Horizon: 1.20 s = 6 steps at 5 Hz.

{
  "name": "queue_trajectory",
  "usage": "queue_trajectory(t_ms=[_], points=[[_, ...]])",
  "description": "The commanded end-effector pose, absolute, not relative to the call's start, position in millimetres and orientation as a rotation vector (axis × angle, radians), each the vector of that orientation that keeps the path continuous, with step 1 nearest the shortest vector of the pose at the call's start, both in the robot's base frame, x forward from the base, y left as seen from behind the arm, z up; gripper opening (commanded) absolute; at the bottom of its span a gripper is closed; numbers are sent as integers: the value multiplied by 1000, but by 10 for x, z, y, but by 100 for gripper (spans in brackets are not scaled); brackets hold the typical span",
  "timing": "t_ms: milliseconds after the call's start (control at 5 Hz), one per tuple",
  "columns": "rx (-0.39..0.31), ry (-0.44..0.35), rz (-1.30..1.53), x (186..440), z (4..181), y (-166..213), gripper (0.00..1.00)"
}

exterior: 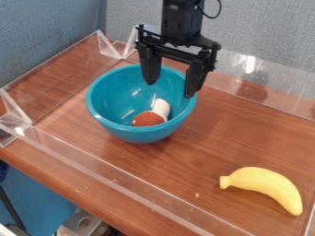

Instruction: Remove the mushroom from the blue bowl and put it on the table

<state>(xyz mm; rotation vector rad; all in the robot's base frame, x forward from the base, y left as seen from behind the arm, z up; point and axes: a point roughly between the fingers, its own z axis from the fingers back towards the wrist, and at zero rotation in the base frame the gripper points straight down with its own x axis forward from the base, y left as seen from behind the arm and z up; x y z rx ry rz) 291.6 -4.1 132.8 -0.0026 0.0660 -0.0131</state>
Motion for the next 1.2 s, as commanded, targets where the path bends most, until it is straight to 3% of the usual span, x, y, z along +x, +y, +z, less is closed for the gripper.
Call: queue_trajectory(t_ms=[0,400,1000], points=[[23,82,-11,2968,1215,57,100],[56,110,-6,3082,903,177,100],[63,116,27,3272,784,382,100]])
